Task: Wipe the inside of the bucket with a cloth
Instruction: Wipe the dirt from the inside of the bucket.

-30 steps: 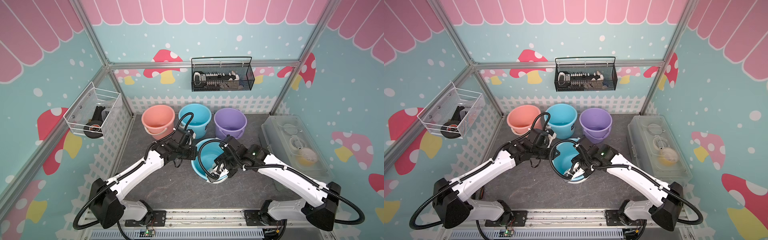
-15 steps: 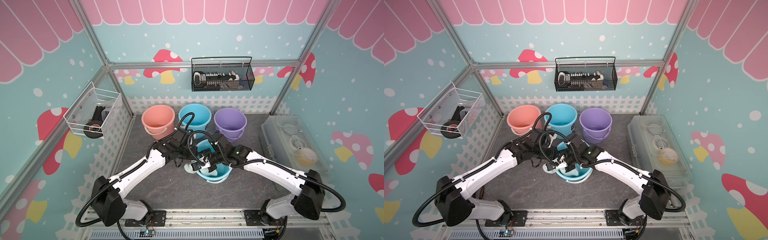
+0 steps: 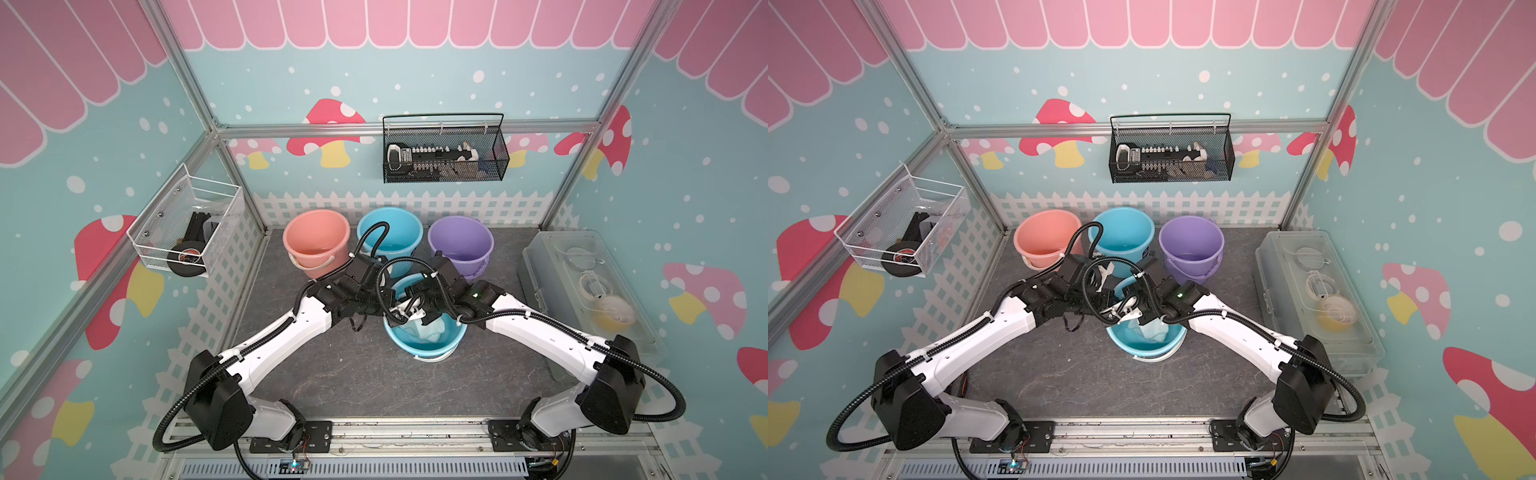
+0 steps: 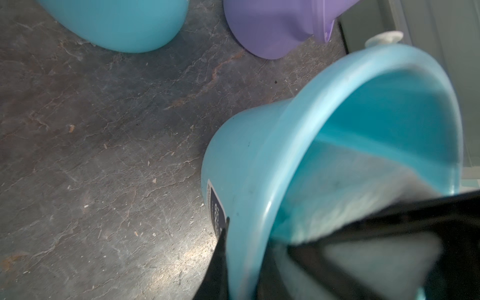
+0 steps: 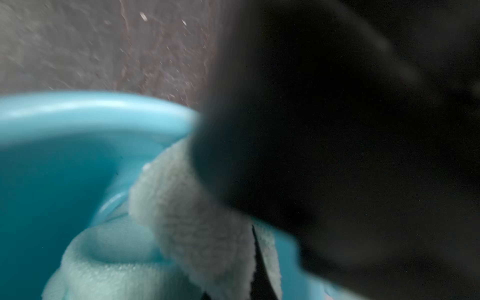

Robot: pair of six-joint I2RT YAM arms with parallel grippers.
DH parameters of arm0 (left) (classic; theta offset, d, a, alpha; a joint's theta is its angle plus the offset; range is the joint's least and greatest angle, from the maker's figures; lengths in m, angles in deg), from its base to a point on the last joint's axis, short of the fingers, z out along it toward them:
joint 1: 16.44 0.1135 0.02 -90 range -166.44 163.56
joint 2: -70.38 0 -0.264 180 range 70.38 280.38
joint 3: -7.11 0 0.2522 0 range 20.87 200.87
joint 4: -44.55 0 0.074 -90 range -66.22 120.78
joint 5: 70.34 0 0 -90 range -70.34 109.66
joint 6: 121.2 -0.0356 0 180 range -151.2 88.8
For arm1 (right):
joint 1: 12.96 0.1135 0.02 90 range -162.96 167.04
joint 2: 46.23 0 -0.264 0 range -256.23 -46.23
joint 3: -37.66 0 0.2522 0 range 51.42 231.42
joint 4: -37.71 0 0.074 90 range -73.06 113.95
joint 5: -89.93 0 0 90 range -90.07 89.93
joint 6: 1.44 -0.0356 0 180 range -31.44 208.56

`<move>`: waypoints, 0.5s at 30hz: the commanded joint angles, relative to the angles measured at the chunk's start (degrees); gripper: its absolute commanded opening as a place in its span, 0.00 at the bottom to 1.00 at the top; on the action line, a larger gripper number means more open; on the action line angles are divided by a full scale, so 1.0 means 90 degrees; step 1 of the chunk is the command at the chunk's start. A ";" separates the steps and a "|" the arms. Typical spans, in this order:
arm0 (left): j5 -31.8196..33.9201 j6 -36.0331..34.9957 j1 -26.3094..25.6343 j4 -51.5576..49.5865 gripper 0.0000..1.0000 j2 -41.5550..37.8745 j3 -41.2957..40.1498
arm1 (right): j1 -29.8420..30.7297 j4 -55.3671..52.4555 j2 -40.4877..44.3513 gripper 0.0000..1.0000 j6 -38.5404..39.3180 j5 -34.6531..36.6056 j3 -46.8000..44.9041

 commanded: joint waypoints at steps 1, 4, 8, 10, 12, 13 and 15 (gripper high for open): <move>-0.0300 -0.0088 -0.0113 -0.0013 0.00 -0.0191 0.0078 | -0.0152 -0.0519 -0.0038 0.00 0.0449 0.1618 0.0108; -0.0242 -0.0071 -0.0114 -0.0019 0.00 -0.0217 0.0078 | -0.0152 -0.1079 0.0076 0.00 0.0501 0.1862 0.0090; -0.0190 -0.0043 -0.0120 -0.0036 0.00 -0.0258 0.0088 | -0.0143 -0.1709 0.0413 0.00 0.0404 0.1486 -0.0064; -0.0105 -0.0014 -0.0116 -0.0040 0.00 -0.0304 0.0078 | -0.0133 -0.2172 0.0582 0.00 0.0294 0.1173 -0.0087; -0.0052 -0.0008 -0.0114 -0.0040 0.00 -0.0332 0.0078 | -0.0132 -0.2608 0.0721 0.00 0.0185 0.0872 -0.0097; -0.0030 -0.0012 -0.0121 -0.0040 0.00 -0.0360 0.0078 | -0.0123 -0.2812 0.0794 0.00 0.0137 0.0716 -0.0114; 0.0015 -0.0002 -0.0114 -0.0038 0.00 -0.0370 0.0088 | -0.0094 -0.3131 0.0918 0.00 0.0073 0.0349 -0.0153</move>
